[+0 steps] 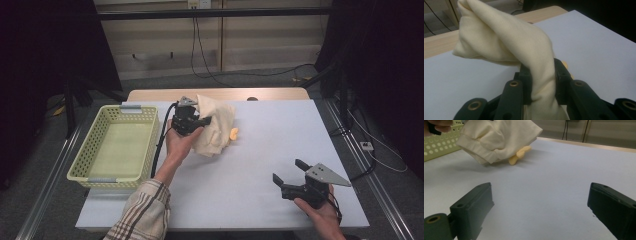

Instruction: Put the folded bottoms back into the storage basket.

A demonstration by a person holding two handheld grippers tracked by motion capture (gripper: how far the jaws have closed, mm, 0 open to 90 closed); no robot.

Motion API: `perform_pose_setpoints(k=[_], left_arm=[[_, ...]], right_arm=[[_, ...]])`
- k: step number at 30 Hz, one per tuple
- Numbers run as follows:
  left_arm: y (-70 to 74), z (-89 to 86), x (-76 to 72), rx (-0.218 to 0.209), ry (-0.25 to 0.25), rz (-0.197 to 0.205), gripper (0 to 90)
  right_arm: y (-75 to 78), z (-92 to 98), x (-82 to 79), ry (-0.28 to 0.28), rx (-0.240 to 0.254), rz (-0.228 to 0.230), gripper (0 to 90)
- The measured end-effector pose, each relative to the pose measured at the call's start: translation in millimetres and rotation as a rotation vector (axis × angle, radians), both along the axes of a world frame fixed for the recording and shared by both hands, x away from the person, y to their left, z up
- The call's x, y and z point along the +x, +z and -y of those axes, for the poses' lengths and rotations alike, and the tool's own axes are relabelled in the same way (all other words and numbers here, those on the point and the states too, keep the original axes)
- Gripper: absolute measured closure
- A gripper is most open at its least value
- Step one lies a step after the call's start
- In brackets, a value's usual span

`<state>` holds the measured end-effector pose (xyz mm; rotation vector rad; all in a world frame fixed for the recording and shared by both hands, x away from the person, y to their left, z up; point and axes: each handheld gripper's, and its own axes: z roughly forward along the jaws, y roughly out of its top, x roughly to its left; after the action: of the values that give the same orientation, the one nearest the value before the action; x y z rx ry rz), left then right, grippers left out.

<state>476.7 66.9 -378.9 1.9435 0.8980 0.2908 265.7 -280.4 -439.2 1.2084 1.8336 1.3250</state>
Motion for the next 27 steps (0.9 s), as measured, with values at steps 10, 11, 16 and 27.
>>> perform_pose_setpoints(k=[10,11,16,27], left_arm=[[8.6,-1.2,-8.5,0.000,-0.024,0.028,74.2],[9.7,-1.3,-9.7,0.000,-0.024,0.032,74.2],[15.3,-2.8,-14.4,-0.010,-0.024,0.047,74.2],[27.1,-9.7,-25.5,-0.008,-0.024,0.081,74.2]], right_arm=[[0.1,-0.3,0.0,-0.001,0.002,0.000,5.6],[0.1,-0.3,0.0,-0.001,0.002,0.000,5.6],[0.2,0.0,-0.1,0.000,-0.001,0.000,5.6],[0.2,-0.6,-0.3,0.000,0.001,-0.001,5.5]])
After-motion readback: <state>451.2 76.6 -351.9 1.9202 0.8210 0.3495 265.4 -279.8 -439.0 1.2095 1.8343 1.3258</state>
